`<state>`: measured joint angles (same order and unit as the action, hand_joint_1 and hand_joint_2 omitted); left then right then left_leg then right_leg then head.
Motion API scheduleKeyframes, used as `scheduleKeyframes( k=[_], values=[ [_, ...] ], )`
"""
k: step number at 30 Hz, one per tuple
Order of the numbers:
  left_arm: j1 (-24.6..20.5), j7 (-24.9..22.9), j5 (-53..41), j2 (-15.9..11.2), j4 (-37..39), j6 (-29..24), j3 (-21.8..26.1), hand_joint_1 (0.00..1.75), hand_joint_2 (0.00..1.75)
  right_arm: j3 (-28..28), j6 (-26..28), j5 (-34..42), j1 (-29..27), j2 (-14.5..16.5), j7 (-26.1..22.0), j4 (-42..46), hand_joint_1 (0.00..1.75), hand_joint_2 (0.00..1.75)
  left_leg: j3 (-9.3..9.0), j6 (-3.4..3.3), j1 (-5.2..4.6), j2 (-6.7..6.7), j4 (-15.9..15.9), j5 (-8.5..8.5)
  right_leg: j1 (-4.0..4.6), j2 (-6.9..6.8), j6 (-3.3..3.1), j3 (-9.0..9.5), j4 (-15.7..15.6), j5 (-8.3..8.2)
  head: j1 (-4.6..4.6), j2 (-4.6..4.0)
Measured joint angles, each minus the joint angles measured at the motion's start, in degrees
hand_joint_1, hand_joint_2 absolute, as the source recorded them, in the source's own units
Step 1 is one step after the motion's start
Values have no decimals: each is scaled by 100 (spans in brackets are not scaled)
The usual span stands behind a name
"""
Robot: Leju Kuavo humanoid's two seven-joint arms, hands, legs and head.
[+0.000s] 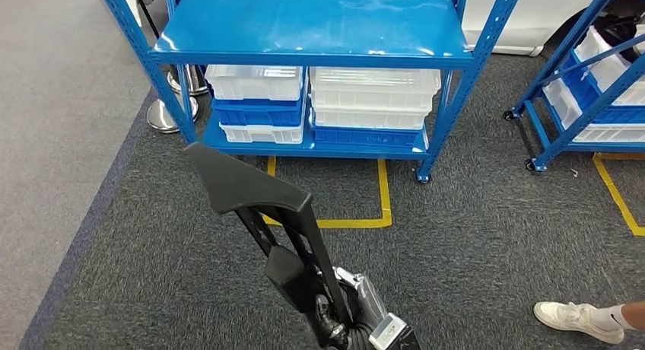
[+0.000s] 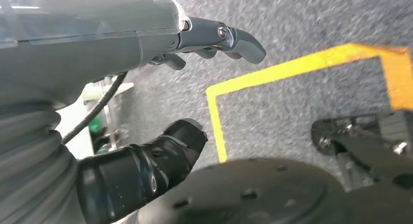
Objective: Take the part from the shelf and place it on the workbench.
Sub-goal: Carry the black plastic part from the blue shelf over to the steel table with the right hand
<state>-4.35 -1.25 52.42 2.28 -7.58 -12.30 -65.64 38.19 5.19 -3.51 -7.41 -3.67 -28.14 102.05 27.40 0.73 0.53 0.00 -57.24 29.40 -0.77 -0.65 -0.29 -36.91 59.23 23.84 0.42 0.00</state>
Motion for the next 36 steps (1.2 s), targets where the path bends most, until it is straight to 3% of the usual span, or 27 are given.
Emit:
scheduleKeyframes(
  k=[1,2,3,5,6,7,9,10,11,13,14,16,18,20,21,22,23,24,26,28,30,32,34,36],
  values=[
    [-4,-8,15,-7,0,-5,1,0,175,-4,0,10,-8,-16,-1,30,175,175,-47,-60,-9,7,170,6,1,8,52,-40,15,-2,1,0],
    [-8,-14,19,-10,0,-8,1,0,175,-5,-1,16,-15,-28,-1,41,175,175,0,-116,-3,25,184,-56,1,20,80,-78,100,114,4,0],
    [-10,-20,21,-12,1,-9,1,0,175,-8,-1,21,-20,-39,-1,49,175,175,50,-171,3,45,197,-113,3,32,95,-137,296,341,5,0],
    [-15,-27,25,-21,1,-14,1,0,175,-11,-1,28,-31,-63,-1,60,175,175,186,-254,-20,71,153,-202,-7,45,108,-297,977,900,7,0],
    [-16,-29,31,-26,1,-16,1,0,175,-11,-1,29,-36,-73,-1,61,175,175,271,-274,-35,78,117,-243,-10,46,116,-355,1323,1063,6,0],
    [-18,-30,40,-30,1,-18,1,0,175,-12,-1,31,-40,-83,-1,61,175,175,364,-280,-47,82,73,-281,-12,46,122,-354,1559,1087,6,0],
    [-20,-29,60,-33,1,-19,3,0,175,-13,-1,35,-44,-100,-1,62,175,175,556,-264,-58,82,-32,-344,-14,46,116,-96,1483,820,6,0],
    [-22,-28,67,-33,1,-21,4,0,175,-14,-1,37,-44,-107,-1,65,175,175,644,-250,-59,80,-91,-368,-13,46,103,159,1193,690,6,0],
    [-21,-27,72,-33,0,-26,7,0,175,-14,-1,39,-43,-111,-1,74,175,175,717,-231,-68,76,-147,-388,-2,47,86,440,810,664,7,0],
    [-20,-20,76,-33,-1,-37,10,0,175,-14,-1,40,-41,-119,-3,107,175,175,807,-177,-77,72,-216,-438,29,52,47,834,176,802,7,0],
    [-18,-11,78,-32,-1,-42,13,0,175,-15,-1,42,-44,-123,-5,124,175,175,832,-143,-77,72,-221,-476,50,54,27,896,22,866,5,0],
    [-11,9,84,-33,1,-52,16,0,175,-17,2,45,-60,-136,-10,145,175,175,871,-73,-64,65,-226,-517,39,51,-35,853,-66,820,4,0],
    [-2,20,103,-35,1,-60,20,0,175,-18,5,50,-75,-150,-10,169,175,175,957,-6,-47,50,-429,-252,11,38,-119,773,-102,710,1,0],
    [2,17,124,-35,0,-66,25,0,175,-19,6,57,-86,-160,-10,197,175,175,1120,53,-21,43,-1002,257,10,27,-163,677,-101,617,-2,0],
    [3,15,129,-34,0,-67,26,0,175,-19,7,61,-94,-164,-10,206,175,175,1199,77,-10,43,-1343,433,12,23,-164,623,-94,577,-2,0],
    [4,14,133,-33,0,-69,27,0,175,-20,7,63,-105,-171,-9,213,175,175,1233,97,2,43,-1597,488,13,20,-159,565,-83,540,-2,0],
    [4,14,136,-32,-1,-70,27,0,175,-20,8,64,-116,-180,-9,217,175,175,1187,110,12,44,-1684,424,12,16,-149,513,-68,506,-3,0],
    [4,13,139,-31,0,-73,27,0,175,-21,9,68,-129,-189,-9,225,175,175,1039,115,20,44,-1557,278,9,14,-135,470,-54,479,-3,0],
    [0,12,145,-32,0,-81,27,0,175,-26,12,75,-152,-205,-10,252,175,175,517,95,22,41,-828,22,8,15,-95,415,-28,438,-3,0],
    [-1,11,154,-33,0,-85,30,0,175,-34,18,79,-162,-213,-11,293,175,175,126,55,1,33,-192,-14,16,13,-34,380,-11,394,0,0],
    [-2,11,169,-33,0,-84,33,0,175,-38,21,81,-169,-220,-14,334,175,175,65,1,-24,30,-8,15,18,4,41,351,-10,339,1,0],
    [-5,11,184,-32,0,-81,33,0,175,-43,22,85,-179,-236,-17,371,175,175,85,-104,-4,43,61,-29,16,8,102,305,58,382,1,0],
    [-6,9,195,-30,1,-84,33,0,175,-57,23,93,-191,-256,-20,399,175,175,125,-216,12,65,108,-106,14,31,140,131,464,694,3,0],
    [-5,5,206,-29,1,-86,34,0,175,-71,32,83,-215,-279,-21,411,175,175,209,-271,-8,77,93,-160,5,47,161,-154,1186,1102,3,0]
  ],
)
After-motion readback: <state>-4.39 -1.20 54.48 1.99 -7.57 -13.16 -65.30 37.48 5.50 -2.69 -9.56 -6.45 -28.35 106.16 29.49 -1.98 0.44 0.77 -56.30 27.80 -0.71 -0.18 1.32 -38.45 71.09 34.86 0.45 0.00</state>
